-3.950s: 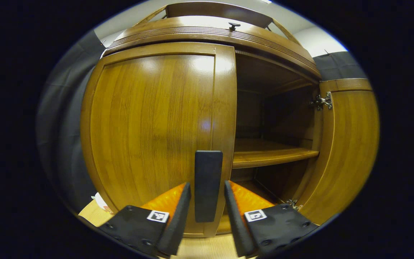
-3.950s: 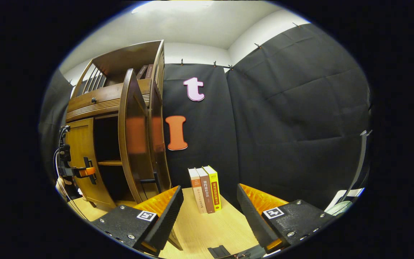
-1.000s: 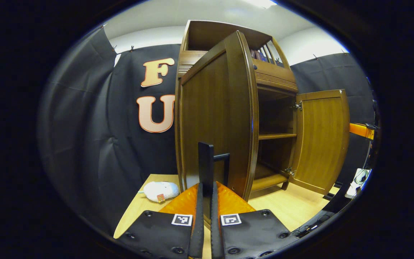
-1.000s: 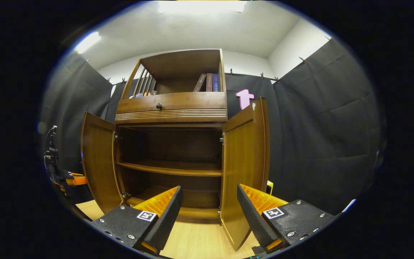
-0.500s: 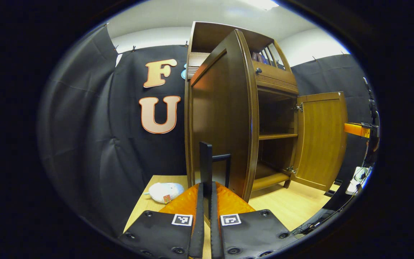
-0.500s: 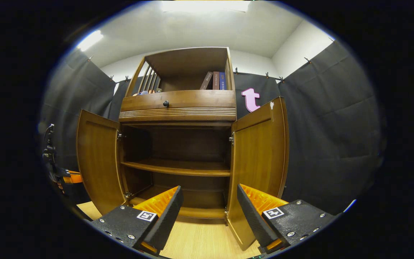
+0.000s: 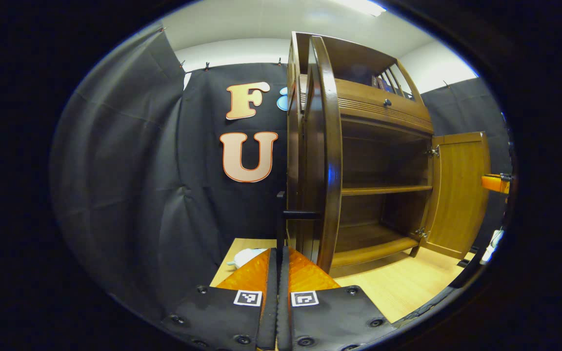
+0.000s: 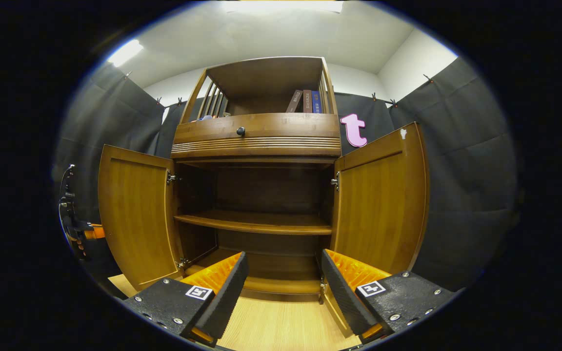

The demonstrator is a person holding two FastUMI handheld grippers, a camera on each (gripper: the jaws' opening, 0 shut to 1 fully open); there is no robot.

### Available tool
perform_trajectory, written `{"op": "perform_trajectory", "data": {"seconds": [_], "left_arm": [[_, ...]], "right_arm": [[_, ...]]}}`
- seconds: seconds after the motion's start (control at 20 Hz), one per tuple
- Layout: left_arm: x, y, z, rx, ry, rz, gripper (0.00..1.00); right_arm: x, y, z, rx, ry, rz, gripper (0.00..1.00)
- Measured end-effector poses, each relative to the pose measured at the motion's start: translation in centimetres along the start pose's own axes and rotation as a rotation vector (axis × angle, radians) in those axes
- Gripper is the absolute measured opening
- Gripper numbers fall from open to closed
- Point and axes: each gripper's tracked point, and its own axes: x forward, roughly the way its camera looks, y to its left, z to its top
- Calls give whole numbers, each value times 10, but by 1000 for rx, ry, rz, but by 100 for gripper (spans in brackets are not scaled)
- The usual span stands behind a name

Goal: Open the right door of the double-door shoe cabinet with the right hand, and open the left door with the left hand.

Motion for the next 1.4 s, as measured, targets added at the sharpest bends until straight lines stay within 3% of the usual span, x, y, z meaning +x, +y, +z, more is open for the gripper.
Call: {"op": "perform_trajectory", "data": {"seconds": [0.05,0.15,0.3,0.4,0.7,0.8,0.95,1.1,1.25,1.4], "left_arm": [[-4,-2,1,-29,-1,-10,14],[-9,7,2,-28,1,6,16],[-28,29,6,52,11,119,17],[-41,28,12,80,9,154,5],[-64,2,55,137,-40,175,25],[-70,-2,71,139,-68,191,39],[-74,-27,98,87,-105,152,46],[-72,-56,119,32,-124,76,42],[-70,-83,138,-46,-136,20,51],[-68,-100,156,-16,-151,26,63]], "right_arm": [[1,2,0,2,1,2,92],[3,5,0,-2,3,1,92],[7,6,2,-10,1,-2,92],[9,6,4,-10,-2,-2,92],[12,-5,10,-5,-9,-18,92],[13,-12,13,1,-14,-28,92],[12,-26,23,2,-26,-47,92],[9,-38,32,-1,-33,-59,92],[4,-44,44,-13,-42,-61,92],[-3,-50,56,-31,-56,-58,92]]}}
